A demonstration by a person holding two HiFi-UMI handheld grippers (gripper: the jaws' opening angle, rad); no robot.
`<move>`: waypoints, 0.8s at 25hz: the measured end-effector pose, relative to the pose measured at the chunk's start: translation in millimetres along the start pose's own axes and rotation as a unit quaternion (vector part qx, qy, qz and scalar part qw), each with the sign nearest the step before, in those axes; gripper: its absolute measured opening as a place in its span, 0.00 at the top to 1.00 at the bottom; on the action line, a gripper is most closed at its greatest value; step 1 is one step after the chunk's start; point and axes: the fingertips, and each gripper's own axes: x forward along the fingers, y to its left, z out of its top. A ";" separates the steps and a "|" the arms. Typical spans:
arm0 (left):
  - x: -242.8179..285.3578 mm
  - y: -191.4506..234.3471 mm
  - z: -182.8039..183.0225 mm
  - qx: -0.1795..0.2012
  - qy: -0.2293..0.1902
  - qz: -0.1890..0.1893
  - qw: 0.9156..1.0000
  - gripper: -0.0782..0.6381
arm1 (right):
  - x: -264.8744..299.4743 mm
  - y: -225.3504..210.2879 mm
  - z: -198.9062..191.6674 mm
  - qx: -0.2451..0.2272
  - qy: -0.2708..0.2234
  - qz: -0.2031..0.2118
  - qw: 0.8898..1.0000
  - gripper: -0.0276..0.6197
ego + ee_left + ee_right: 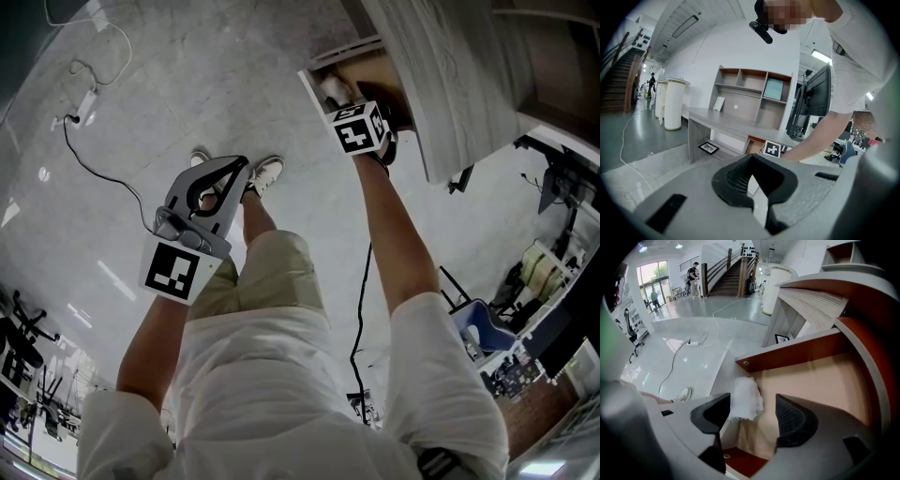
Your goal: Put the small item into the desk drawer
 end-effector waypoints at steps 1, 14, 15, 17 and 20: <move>-0.6 -0.8 0.1 0.002 0.000 -0.003 1.000 0.88 | -2.2 0.0 0.5 0.004 -0.002 -0.002 1.000 0.54; -37.4 10.3 14.6 0.031 -0.012 -0.042 0.999 0.88 | -51.3 25.0 20.6 0.094 -0.049 -0.016 0.994 0.53; -42.1 10.8 17.8 0.035 -0.013 -0.046 0.998 0.88 | -57.0 27.8 20.9 0.110 -0.051 -0.017 0.993 0.53; -52.1 12.2 25.1 0.042 -0.018 -0.051 0.998 0.88 | -70.3 32.7 23.9 0.132 -0.058 -0.023 0.989 0.53; -69.5 10.9 37.1 0.059 -0.027 -0.060 0.996 0.88 | -98.1 40.6 30.3 0.153 -0.072 -0.038 0.985 0.53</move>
